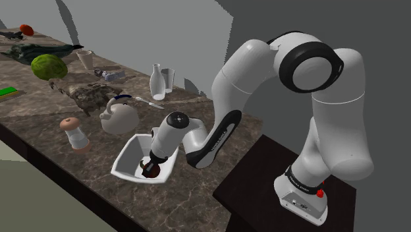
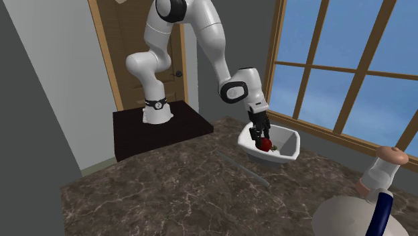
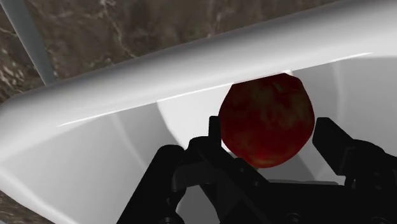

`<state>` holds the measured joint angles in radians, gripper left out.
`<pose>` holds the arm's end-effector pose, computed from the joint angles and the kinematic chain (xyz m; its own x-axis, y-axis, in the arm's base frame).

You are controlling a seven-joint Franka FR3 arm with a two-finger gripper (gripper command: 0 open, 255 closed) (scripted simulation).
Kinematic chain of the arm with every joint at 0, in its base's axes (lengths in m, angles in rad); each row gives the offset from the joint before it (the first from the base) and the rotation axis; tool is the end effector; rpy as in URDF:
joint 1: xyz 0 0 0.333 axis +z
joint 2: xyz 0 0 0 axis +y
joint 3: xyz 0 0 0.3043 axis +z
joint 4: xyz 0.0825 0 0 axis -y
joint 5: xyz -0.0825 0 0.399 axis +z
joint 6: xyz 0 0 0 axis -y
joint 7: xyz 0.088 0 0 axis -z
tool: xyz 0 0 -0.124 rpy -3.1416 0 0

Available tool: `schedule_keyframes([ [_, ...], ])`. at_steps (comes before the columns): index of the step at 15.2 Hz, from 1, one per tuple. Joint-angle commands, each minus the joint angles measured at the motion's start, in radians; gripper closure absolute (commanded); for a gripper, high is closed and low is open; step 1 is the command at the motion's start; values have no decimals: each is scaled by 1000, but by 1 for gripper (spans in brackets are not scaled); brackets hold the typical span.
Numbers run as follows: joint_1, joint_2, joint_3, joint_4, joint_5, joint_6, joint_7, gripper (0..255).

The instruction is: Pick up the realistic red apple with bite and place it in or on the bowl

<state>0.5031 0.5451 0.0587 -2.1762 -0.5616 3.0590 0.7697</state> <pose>0.4684 0.3451 0.1289 0.8934 0.2953 0.3385 0.3339 -0.9406 -0.0609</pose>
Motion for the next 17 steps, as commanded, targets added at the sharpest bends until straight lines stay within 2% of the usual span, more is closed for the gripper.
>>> schedule_keyframes([
  [1,0,2,1,1,0,0,0,255],
  [3,0,1,1,0,0,0,0,255],
  [17,-133,-172,163,-46,110,-143,-114,255],
])
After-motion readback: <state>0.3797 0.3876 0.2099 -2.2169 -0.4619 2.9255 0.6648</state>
